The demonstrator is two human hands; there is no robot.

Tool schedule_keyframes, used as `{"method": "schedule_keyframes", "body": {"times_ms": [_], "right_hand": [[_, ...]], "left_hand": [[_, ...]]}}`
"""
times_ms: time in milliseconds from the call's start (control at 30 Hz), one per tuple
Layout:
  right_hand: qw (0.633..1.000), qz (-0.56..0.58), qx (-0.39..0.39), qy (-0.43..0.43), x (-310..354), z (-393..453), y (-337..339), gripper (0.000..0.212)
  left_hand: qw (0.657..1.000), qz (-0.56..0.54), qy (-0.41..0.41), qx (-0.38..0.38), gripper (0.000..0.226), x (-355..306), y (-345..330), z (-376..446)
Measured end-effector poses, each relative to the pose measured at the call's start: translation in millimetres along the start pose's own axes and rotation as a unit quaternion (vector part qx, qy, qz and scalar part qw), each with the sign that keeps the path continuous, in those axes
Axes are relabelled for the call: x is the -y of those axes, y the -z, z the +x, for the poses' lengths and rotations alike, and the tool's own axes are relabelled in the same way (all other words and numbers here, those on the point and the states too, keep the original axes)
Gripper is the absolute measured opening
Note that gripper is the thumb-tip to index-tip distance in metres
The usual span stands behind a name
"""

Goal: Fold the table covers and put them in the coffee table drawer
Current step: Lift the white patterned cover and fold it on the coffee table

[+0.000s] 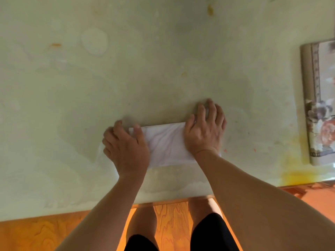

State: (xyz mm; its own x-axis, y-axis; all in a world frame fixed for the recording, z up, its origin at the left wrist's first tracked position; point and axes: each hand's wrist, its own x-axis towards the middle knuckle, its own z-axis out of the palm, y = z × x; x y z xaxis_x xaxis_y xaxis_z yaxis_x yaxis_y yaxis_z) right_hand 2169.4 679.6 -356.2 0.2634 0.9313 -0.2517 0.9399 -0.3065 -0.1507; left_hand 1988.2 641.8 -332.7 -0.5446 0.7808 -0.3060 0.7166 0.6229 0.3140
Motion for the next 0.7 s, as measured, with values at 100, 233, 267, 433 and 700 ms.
{"method": "schedule_keyframes", "body": {"times_ms": [100, 233, 267, 433, 700], "right_hand": [[1.0, 0.008, 0.002, 0.005, -0.8, -0.3, 1.5, 0.055], [0.999, 0.031, -0.01, 0.009, -3.3, -0.4, -0.6, 0.052], [0.999, 0.038, -0.018, 0.015, -4.5, -0.8, -1.2, 0.049], [0.992, 0.106, -0.069, 0.026, -17.8, 0.8, -1.2, 0.04], [0.9, 0.423, 0.085, -0.059, -72.5, -0.6, 70.9, 0.061]], "left_hand": [[0.972, -0.069, 0.178, 0.133, 0.068, -6.2, 10.6, -18.9], [0.909, -0.186, 0.332, 0.171, 0.096, -15.4, 12.6, -13.0], [0.901, -0.221, 0.33, 0.177, 0.09, -11.7, 15.8, -13.2], [0.83, -0.354, 0.259, 0.344, 0.055, -3.7, 55.4, -13.9], [0.806, -0.475, 0.082, 0.343, 0.035, -49.5, 106.1, -69.0]]}}
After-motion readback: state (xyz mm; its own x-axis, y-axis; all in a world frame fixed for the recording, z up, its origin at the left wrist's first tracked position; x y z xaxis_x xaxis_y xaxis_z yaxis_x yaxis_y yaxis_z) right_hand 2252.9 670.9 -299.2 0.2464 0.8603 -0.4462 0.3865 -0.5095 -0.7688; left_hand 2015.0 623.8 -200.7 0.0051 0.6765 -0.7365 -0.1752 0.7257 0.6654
